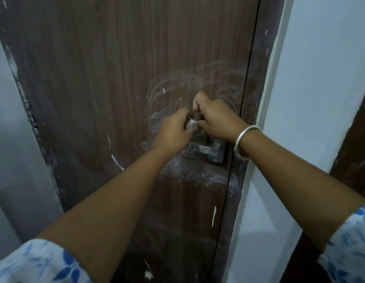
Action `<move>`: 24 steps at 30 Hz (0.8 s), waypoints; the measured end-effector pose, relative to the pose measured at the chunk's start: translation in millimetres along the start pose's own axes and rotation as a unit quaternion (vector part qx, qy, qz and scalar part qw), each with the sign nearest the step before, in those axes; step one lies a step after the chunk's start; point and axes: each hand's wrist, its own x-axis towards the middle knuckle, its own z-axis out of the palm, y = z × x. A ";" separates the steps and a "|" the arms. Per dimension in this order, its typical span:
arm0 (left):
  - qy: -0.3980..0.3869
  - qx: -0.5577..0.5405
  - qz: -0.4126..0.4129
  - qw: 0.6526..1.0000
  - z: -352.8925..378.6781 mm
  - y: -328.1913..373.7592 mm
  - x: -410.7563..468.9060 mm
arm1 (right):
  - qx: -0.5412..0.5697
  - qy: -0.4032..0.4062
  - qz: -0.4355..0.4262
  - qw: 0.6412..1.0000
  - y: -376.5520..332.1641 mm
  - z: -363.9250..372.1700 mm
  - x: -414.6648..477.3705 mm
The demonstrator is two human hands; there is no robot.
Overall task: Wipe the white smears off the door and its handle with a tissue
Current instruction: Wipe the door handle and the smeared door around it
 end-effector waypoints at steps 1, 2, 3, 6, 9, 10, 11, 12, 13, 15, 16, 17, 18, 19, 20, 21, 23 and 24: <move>0.000 -0.009 -0.001 1.000 0.3 -0.3 2.0 | 0.024 0.004 0.008 1.000 0.5 0.0 -3.3; 0.001 -0.021 -0.003 1.000 0.6 -0.6 3.7 | 0.044 0.008 0.017 0.999 1.6 -0.5 -6.1; 0.010 -0.026 -0.001 1.000 0.6 -0.9 5.2 | 0.048 0.015 0.026 0.998 3.7 -0.4 -9.0; 0.063 -0.040 -0.010 0.997 -1.6 -7.4 9.2 | -0.050 0.065 0.068 0.994 10.7 2.7 -20.8; 0.093 -0.053 -0.073 0.992 -2.3 -29.2 7.0 | -0.122 0.140 0.145 0.972 16.7 13.3 -38.4; 0.093 -0.058 -0.102 0.989 -0.3 -38.6 5.2 | -0.129 0.148 0.169 0.966 17.6 18.8 -43.9; 0.090 -0.092 -0.136 0.982 3.5 -48.3 3.1 | -0.134 0.151 0.187 0.961 18.2 24.7 -48.5; 0.089 -0.156 -0.175 0.968 8.6 -55.8 -0.2 | -0.136 0.157 0.196 0.958 18.2 30.6 -52.1; 0.091 -0.238 -0.212 0.944 14.3 -60.5 -4.9 | -0.139 0.168 0.201 0.955 17.8 35.6 -54.6; 0.094 -0.372 -0.266 0.885 23.8 -67.4 -16.7 | -0.143 0.200 0.207 0.947 16.8 42.3 -56.5; 0.093 -0.402 -0.281 0.866 28.3 -71.5 -23.4 | -0.138 0.211 0.211 0.944 16.7 44.6 -56.7; 0.089 -0.414 -0.291 0.858 32.9 -75.8 -30.4 | -0.127 0.219 0.216 0.943 16.6 46.4 -56.9; 0.082 -0.417 -0.295 0.856 37.3 -79.2 -37.2 | -0.109 0.225 0.219 0.943 17.2 47.7 -57.2; 0.069 -0.416 -0.295 0.857 41.9 -81.4 -43.7 | -0.091 0.230 0.222 0.943 18.1 48.7 -57.6; 0.051 -0.413 -0.292 0.861 47.4 -82.3 -49.5 | -0.075 0.235 0.225 0.943 19.3 48.9 -58.1; 0.032 -0.411 -0.289 0.864 54.1 -82.2 -53.5 | -0.068 0.233 0.226 0.943 20.5 48.9 -58.8; 0.003 -0.421 -0.287 0.860 68.2 -78.2 -57.8 | -0.084 0.215 0.215 0.949 23.0 47.7 -59.5; -0.001 -0.440 -0.289 0.850 75.0 -75.4 -59.0 | -0.098 0.207 0.206 0.951 23.6 47.0 -59.6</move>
